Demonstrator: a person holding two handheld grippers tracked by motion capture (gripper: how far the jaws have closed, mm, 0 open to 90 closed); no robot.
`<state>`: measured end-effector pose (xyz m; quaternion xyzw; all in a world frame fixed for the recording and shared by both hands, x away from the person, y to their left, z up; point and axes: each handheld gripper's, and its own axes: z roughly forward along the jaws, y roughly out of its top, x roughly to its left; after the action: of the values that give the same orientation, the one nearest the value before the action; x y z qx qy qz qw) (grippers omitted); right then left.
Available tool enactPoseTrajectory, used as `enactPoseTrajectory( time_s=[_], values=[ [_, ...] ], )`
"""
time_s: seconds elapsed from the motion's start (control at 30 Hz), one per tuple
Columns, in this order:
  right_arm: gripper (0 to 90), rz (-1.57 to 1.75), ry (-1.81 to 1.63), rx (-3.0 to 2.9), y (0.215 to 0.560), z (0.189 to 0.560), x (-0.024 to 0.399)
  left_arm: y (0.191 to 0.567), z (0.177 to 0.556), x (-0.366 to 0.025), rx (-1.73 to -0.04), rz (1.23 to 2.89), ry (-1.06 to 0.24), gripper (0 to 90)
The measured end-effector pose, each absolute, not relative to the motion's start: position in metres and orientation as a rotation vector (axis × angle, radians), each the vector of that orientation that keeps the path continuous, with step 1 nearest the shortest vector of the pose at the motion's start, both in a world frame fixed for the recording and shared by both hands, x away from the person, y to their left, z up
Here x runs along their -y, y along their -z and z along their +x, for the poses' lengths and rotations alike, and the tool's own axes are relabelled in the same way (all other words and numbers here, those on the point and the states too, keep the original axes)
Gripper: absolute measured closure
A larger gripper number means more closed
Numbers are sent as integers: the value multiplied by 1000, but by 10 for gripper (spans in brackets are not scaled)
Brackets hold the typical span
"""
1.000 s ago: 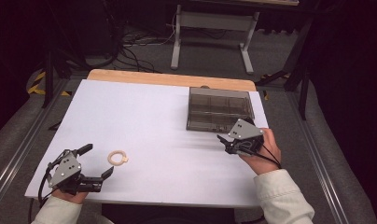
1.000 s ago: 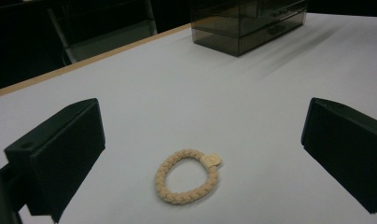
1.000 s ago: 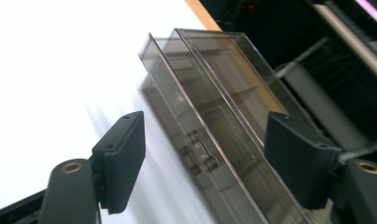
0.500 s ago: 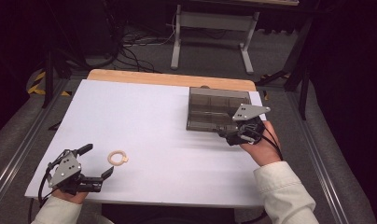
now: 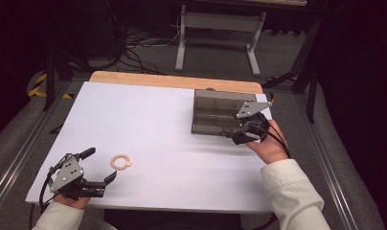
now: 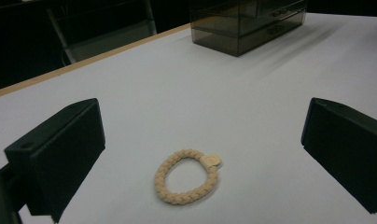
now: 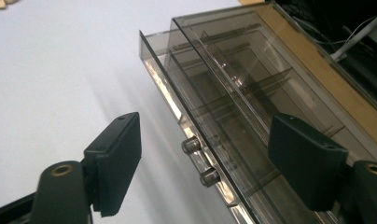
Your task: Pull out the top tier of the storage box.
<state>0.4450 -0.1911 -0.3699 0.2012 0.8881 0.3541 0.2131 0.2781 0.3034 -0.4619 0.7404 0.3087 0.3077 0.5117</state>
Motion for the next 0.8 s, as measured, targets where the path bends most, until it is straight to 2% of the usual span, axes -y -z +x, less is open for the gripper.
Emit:
enactPoseTrajectory(
  time_s=[0.43, 0.8],
  values=[
    [306, 559, -919, -2514, 378, 459, 198, 463, 278, -303, -745, 1779, -720, 5],
    [389, 532, -812, -2576, 388, 463, 192, 463, 278, -303, -743, 1780, -722, 6]
  ],
)
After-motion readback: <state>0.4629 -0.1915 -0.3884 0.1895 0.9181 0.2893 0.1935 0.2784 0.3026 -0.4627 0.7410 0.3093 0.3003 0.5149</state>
